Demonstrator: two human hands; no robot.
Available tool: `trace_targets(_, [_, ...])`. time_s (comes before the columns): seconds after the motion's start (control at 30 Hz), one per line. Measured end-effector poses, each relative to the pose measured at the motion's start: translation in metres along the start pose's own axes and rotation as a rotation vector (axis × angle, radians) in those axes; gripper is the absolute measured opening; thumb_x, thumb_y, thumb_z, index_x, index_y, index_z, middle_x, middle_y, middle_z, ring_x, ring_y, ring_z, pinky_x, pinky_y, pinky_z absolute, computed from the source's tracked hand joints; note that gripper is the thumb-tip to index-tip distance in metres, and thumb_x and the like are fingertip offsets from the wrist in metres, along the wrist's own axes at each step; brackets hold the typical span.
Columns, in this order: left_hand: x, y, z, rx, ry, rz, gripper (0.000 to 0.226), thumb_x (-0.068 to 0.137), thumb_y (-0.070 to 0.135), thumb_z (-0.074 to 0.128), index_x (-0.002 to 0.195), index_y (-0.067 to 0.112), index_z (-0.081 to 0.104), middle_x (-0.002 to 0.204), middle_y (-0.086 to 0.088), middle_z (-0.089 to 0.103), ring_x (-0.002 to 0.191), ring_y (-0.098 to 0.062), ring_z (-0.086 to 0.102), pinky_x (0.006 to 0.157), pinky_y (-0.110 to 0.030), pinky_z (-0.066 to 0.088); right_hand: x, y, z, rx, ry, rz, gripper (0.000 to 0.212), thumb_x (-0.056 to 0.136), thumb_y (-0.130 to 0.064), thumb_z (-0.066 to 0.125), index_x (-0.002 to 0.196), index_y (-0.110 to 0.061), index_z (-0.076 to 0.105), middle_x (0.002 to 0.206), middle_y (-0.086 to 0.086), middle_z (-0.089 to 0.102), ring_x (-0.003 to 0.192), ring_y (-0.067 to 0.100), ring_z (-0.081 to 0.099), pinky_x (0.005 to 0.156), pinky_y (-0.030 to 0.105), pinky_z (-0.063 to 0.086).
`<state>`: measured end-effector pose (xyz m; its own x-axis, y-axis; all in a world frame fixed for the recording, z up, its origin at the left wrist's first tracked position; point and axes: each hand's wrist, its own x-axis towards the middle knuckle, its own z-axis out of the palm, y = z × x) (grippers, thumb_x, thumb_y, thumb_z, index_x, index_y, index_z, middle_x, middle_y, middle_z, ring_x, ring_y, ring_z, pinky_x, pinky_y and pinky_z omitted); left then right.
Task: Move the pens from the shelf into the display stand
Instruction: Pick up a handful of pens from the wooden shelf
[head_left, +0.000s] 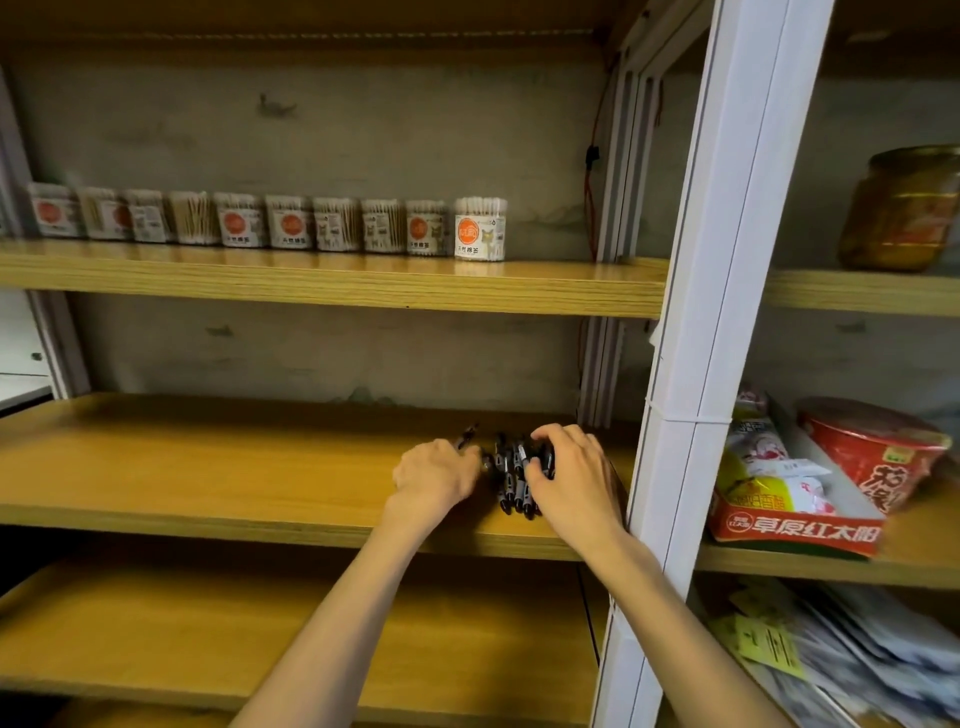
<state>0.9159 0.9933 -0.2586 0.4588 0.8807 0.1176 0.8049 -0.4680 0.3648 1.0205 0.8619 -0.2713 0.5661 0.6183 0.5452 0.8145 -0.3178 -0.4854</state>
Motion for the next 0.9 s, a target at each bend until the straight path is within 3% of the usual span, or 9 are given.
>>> trace_targets(0.1, [0.0,0.009,0.008,0.055,-0.025,0.018,0.063,0.092,0.071,0.046,0.11,0.014,0.067,0.108,-0.005,0.067,0.101,-0.027,0.062,0.082,-0.033,0.048,0.003,-0.002,-0.001,-0.011,0.006,0.003,0.035,0.097,-0.026,0.061,0.132,-0.028,0.056,0.134,-0.006,0.054,0.128,0.014,0.045,0.105,0.032,0.04])
trace_targets(0.27, [0.004,0.017,0.008,0.128,-0.017,0.043,0.054,0.09,0.068,0.055,0.107,0.018,0.067,0.097,0.0,0.062,0.091,-0.022,0.056,0.077,-0.033,0.04,0.003,-0.001,-0.001,-0.024,-0.002,0.009,0.035,0.098,-0.027,0.06,0.132,-0.027,0.055,0.135,-0.005,0.053,0.128,0.014,0.045,0.105,0.033,0.043])
trace_targets(0.4, [0.01,0.019,0.004,0.191,-0.026,0.048,0.054,0.09,0.068,0.056,0.112,0.02,0.066,0.1,0.0,0.06,0.108,-0.023,0.06,0.081,-0.034,0.04,0.002,0.0,0.0,-0.029,0.0,0.011,0.035,0.098,-0.027,0.061,0.132,-0.027,0.055,0.134,-0.005,0.054,0.127,0.014,0.046,0.104,0.033,0.044])
trace_targets(0.5, [0.013,0.018,0.005,0.218,0.013,0.04,0.055,0.097,0.062,0.05,0.127,0.017,0.061,0.124,-0.004,0.063,0.121,-0.025,0.057,0.092,-0.035,0.044,0.002,-0.001,-0.001,-0.016,0.005,0.005,0.036,0.097,-0.027,0.061,0.133,-0.028,0.055,0.134,-0.005,0.053,0.126,0.013,0.046,0.104,0.033,0.044])
trace_targets(0.63, [0.016,0.024,-0.001,-0.019,0.06,0.058,0.04,0.103,0.036,0.052,0.13,0.007,0.055,0.128,-0.012,0.063,0.121,-0.033,0.06,0.094,-0.041,0.049,0.004,-0.003,-0.005,-0.003,0.011,-0.003,0.036,0.097,-0.025,0.061,0.133,-0.026,0.055,0.133,-0.005,0.053,0.126,0.014,0.046,0.104,0.033,0.045])
trace_targets(0.73, [0.018,0.032,-0.004,-0.24,0.053,0.089,0.033,0.103,0.028,0.049,0.127,0.005,0.053,0.126,-0.017,0.063,0.118,-0.038,0.06,0.094,-0.043,0.049,0.003,-0.004,-0.006,-0.007,0.011,-0.011,0.036,0.097,-0.024,0.06,0.133,-0.026,0.055,0.133,-0.004,0.053,0.125,0.013,0.045,0.104,0.032,0.043])
trace_targets(0.9, [0.024,0.043,0.003,-0.271,-0.025,0.07,0.054,0.089,0.067,0.057,0.104,0.016,0.064,0.097,-0.003,0.066,0.094,-0.026,0.063,0.07,-0.032,0.044,0.003,-0.001,-0.006,-0.018,0.004,-0.019,0.035,0.098,-0.025,0.06,0.132,-0.026,0.055,0.132,-0.004,0.053,0.126,0.014,0.045,0.105,0.032,0.043])
